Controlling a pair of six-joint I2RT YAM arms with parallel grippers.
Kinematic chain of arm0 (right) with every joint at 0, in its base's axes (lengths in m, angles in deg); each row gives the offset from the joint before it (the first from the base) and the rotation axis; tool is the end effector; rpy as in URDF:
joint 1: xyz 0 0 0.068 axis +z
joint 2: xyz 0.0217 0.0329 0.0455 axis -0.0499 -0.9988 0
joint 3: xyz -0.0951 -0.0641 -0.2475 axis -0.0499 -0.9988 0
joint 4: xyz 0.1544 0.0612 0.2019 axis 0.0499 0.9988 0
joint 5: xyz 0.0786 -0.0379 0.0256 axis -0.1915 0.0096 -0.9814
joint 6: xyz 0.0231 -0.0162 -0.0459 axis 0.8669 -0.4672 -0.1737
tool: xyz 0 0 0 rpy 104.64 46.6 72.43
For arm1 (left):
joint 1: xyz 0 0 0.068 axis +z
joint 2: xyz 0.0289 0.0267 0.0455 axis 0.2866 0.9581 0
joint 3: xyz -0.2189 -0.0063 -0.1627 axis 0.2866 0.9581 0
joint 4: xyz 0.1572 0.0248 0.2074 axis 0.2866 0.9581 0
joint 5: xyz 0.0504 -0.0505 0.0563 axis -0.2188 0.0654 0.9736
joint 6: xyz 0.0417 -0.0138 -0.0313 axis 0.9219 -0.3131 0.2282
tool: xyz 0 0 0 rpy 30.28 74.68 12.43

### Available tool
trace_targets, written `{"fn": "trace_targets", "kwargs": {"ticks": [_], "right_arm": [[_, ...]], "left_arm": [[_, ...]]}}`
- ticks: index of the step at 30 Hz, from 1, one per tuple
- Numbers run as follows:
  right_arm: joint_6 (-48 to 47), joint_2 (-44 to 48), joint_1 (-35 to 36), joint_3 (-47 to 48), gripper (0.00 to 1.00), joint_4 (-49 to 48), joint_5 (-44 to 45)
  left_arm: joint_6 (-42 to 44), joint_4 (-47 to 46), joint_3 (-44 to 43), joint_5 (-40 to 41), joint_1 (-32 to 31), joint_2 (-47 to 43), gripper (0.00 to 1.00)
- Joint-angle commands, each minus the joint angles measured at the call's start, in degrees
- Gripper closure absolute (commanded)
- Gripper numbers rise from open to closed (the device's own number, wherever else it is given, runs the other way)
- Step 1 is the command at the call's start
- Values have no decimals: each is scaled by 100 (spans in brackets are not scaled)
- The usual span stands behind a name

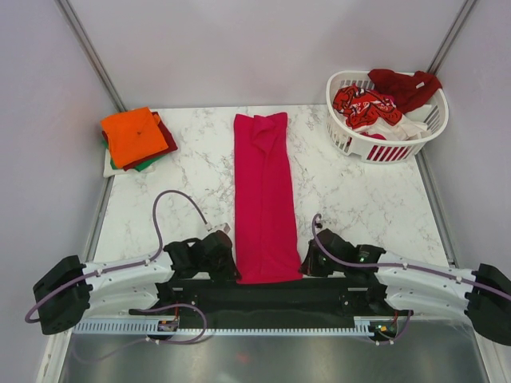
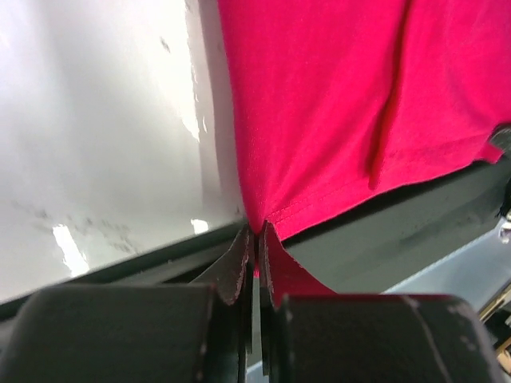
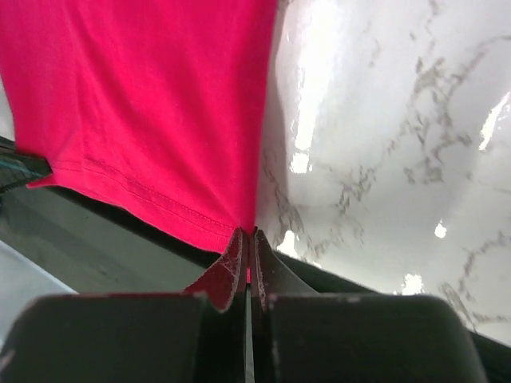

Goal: Fold and stack the t-shirts
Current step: Fold the tshirt

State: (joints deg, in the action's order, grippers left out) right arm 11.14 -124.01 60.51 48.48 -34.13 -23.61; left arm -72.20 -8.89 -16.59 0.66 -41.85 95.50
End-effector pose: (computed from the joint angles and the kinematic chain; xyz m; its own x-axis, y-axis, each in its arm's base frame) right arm 0.0896 0.1401 0.1453 -0.9345 0.1145 -0.3369 -0.0781 0.8577 0.5083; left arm 0.0876 -0.1446 0.1434 -0.9637 -0.1587 -0.2145 -0.0300 0.8632 -0.5039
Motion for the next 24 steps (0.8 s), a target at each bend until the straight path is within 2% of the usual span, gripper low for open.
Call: {"fn": "trace_targets", "kwargs": {"ticks": [1,5,11,16,19,24], "right_arm": [[161,635,27,39,100,826,261],[66,1005,36,573,100,1484,401],[-277,786,27,1794,100,2320,920],[-629,426,27,2648,100,2655,1473],[-971,13,1,3202,100,2760,1807],[-1490,-787,-420,3959,100,2840,2072]], "left_arm": [[-400,618,-379,121,-284,-269,98],[-497,1155,-889,385,-443,-322,98],[-366,1918,-2005,666,-443,-147,98],[-32,2623,-3120,1289,-408,161,98],[311,2957,-3639,1501,-180,415,98],[1075,2958,-4124,1282,619,898,98]]}}
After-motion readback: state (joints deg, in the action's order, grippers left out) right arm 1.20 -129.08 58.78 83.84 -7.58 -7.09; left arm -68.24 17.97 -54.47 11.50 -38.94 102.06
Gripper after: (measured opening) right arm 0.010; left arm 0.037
